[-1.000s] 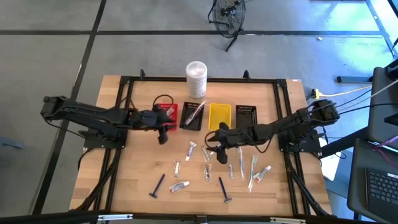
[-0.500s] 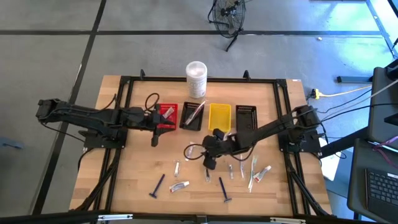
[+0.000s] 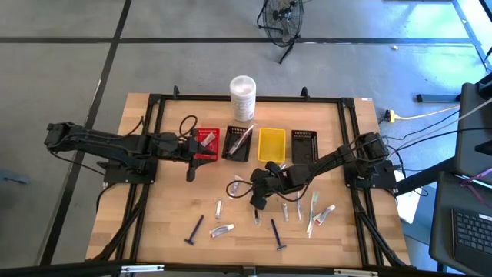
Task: Pick & Place Travel size toiletries
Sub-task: Put the nail cutter into the yellow basket
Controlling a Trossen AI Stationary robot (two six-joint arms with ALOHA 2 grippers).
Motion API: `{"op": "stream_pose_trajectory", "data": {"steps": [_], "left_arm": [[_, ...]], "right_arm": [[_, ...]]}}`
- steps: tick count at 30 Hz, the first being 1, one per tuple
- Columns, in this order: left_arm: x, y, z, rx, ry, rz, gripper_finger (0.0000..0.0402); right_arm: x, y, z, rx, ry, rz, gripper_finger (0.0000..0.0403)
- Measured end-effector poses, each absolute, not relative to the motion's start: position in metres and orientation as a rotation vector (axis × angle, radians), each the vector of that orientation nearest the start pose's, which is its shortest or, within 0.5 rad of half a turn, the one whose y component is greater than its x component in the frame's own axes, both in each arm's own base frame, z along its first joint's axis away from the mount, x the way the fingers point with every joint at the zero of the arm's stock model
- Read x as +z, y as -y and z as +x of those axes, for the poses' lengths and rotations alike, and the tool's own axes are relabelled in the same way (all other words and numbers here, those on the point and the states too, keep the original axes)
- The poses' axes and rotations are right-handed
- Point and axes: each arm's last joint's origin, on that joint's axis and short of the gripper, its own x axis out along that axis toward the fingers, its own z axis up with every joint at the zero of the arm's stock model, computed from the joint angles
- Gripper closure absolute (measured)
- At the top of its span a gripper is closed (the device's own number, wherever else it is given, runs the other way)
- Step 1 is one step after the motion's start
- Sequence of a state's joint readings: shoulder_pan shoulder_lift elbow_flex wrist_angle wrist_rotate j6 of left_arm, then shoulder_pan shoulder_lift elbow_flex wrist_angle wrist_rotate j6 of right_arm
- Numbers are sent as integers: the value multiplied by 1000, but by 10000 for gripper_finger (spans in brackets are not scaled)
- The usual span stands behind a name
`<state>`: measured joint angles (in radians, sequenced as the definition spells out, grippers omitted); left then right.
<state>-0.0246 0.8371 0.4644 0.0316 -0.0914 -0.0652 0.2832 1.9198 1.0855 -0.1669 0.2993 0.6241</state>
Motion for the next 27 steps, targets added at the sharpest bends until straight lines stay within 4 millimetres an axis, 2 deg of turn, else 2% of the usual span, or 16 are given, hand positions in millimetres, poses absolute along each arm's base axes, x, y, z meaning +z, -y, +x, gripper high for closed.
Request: {"op": "stream_pose_trajectory", "data": {"steps": [8, 17, 21, 27], "left_arm": [[233, 2, 184, 78, -353, -45, 298], [233, 2, 184, 78, -353, -46, 299], [233, 2, 184, 78, -352, -46, 299], [233, 2, 184, 78, -352, -46, 299]], "right_arm": [[128, -95, 358, -338, -904, 275, 194], [110, -96, 361, -341, -941, 268, 204], [110, -96, 361, -338, -944, 260, 223], [110, -95, 361, -331, -947, 262, 279]]}}
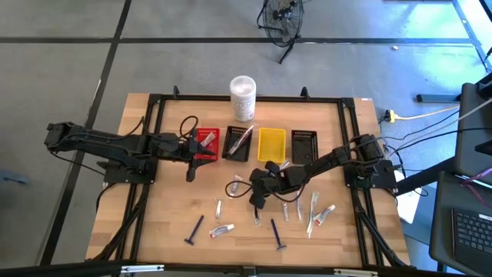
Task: Pick & Place Travel size toiletries
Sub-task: Put the nail cutter into the yellow basket
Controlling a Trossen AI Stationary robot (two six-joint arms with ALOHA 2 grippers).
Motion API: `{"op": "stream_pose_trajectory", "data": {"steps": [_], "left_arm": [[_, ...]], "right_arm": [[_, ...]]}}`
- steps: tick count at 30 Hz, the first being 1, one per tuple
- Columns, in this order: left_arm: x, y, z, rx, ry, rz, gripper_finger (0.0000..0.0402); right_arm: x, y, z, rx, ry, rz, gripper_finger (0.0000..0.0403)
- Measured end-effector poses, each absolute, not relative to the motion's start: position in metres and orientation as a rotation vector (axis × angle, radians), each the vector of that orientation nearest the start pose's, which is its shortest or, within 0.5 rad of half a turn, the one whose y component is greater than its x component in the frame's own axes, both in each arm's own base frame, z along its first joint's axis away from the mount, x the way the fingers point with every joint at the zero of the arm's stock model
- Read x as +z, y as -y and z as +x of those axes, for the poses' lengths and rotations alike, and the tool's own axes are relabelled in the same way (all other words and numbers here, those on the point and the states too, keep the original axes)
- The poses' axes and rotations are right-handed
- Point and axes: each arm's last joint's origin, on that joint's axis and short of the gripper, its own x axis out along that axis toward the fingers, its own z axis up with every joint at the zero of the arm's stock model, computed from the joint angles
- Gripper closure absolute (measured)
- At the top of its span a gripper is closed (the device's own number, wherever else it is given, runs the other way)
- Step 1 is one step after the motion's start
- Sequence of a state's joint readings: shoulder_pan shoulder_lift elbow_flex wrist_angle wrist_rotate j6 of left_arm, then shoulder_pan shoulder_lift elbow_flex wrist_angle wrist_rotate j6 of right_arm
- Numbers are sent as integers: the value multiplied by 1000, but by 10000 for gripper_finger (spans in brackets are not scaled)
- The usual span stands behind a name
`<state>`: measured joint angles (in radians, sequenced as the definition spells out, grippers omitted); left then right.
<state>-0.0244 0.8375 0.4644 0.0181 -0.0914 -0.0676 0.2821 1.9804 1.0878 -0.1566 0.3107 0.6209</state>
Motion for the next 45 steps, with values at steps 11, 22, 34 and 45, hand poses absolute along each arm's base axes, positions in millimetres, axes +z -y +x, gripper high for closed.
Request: {"op": "stream_pose_trajectory", "data": {"steps": [11, 22, 34, 45], "left_arm": [[233, 2, 184, 80, -343, -47, 301], [234, 2, 184, 84, -339, -65, 302], [234, 2, 184, 85, -335, -70, 303], [234, 2, 184, 85, -335, -70, 304]], "right_arm": [[115, -95, 363, -259, -938, 289, 340], [185, -78, 358, -198, -757, 263, 344], [229, -9, 326, -476, -810, 86, 341], [194, 50, 331, -522, -989, 131, 337]]}}
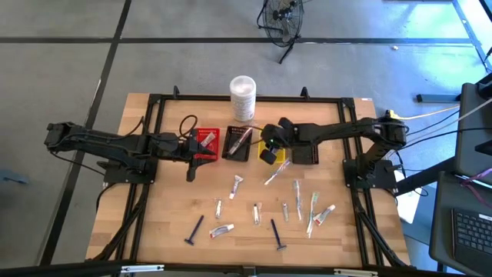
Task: Pick & Place Travel size toiletries
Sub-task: Put the nail cutter into the yellow basket
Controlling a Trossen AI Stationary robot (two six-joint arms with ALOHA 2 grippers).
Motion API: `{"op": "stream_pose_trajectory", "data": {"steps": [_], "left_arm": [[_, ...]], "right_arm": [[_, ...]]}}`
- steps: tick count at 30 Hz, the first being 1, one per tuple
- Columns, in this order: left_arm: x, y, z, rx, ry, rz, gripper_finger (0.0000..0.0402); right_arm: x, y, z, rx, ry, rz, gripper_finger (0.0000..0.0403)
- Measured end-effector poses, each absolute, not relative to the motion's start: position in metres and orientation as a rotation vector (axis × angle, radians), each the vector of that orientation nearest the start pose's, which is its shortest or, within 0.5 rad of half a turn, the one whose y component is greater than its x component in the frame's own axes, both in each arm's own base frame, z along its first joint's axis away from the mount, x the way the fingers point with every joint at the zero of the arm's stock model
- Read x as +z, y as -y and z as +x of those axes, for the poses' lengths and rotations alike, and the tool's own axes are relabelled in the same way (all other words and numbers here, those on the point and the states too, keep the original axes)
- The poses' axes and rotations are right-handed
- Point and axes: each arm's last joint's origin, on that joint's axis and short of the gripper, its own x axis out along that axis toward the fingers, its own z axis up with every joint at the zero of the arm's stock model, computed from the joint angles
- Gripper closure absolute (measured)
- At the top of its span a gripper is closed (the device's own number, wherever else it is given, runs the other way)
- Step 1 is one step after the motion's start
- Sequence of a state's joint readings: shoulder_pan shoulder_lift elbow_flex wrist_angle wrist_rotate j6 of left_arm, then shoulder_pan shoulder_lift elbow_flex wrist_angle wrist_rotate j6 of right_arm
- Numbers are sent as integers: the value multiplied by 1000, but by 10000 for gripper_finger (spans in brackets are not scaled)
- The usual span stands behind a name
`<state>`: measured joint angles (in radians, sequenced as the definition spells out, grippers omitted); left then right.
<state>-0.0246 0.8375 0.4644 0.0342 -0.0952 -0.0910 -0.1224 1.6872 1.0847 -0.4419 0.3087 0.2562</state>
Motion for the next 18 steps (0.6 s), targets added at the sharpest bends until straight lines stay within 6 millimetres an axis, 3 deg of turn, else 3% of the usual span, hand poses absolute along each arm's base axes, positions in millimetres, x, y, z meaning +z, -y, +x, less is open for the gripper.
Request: {"op": "stream_pose_trajectory", "data": {"steps": [10, 18], "left_arm": [[234, 2, 184, 86, -335, -70, 304], [234, 2, 184, 86, -335, -70, 304]], "right_arm": [[158, 67, 335, -509, -1121, 193, 325], [154, 69, 336, -499, -1134, 184, 288]]}}
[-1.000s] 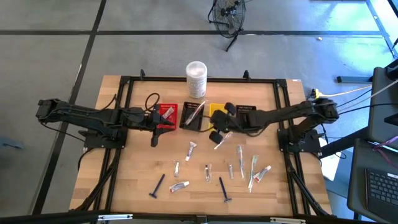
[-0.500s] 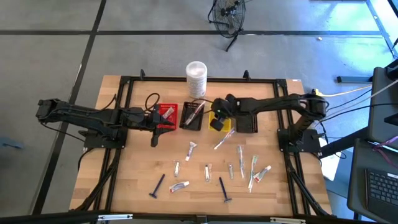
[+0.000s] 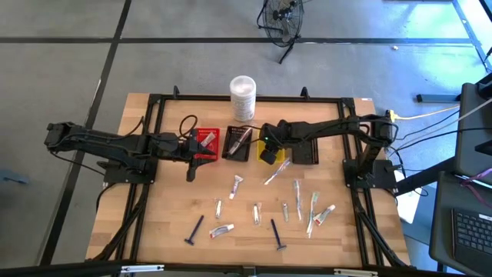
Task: Pick & Place Travel size toiletries
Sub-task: Put the nail cutter into the yellow basket, then put the razor into the right black basket
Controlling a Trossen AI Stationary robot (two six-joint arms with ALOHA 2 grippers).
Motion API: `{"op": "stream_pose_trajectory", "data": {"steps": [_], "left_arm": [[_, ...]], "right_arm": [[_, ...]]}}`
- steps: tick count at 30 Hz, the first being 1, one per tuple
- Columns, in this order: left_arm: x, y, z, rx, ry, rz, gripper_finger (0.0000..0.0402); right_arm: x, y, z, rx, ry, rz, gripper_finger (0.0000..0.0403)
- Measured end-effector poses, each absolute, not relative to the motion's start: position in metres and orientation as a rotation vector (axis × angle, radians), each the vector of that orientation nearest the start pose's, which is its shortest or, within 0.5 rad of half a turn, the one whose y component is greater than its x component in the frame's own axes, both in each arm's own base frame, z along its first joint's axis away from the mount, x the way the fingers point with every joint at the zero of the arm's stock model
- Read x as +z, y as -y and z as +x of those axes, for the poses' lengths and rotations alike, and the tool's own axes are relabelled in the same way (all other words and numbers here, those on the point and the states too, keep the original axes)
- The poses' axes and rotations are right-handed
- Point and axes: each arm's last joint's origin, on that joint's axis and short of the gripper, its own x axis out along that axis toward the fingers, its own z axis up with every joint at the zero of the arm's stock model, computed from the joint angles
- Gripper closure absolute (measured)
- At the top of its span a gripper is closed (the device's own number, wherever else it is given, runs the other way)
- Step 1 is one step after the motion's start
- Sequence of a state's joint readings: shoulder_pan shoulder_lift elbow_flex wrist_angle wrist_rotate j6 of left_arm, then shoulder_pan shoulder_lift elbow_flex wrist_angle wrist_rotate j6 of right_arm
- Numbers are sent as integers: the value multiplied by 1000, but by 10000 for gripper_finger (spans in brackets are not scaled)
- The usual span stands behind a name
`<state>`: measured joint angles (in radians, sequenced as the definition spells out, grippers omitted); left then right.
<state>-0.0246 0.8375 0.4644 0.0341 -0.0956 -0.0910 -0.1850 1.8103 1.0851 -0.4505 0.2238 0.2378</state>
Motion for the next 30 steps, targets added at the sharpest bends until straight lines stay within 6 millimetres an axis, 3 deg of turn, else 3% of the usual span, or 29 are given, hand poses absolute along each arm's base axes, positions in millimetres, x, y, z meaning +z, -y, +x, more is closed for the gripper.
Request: {"op": "stream_pose_trajectory", "data": {"steps": [8, 13, 25, 30], "left_arm": [[234, 2, 184, 86, -335, -70, 304], [234, 2, 184, 88, -335, -69, 304], [234, 1, 184, 102, -334, -71, 304], [234, 1, 184, 106, -337, -93, 304]], "right_arm": [[156, 69, 335, -493, -1130, 163, 213], [168, 63, 342, -465, -1138, 160, 191], [236, 34, 357, -461, -1214, 197, 228], [248, 11, 356, -440, -1254, 271, 248]]}}
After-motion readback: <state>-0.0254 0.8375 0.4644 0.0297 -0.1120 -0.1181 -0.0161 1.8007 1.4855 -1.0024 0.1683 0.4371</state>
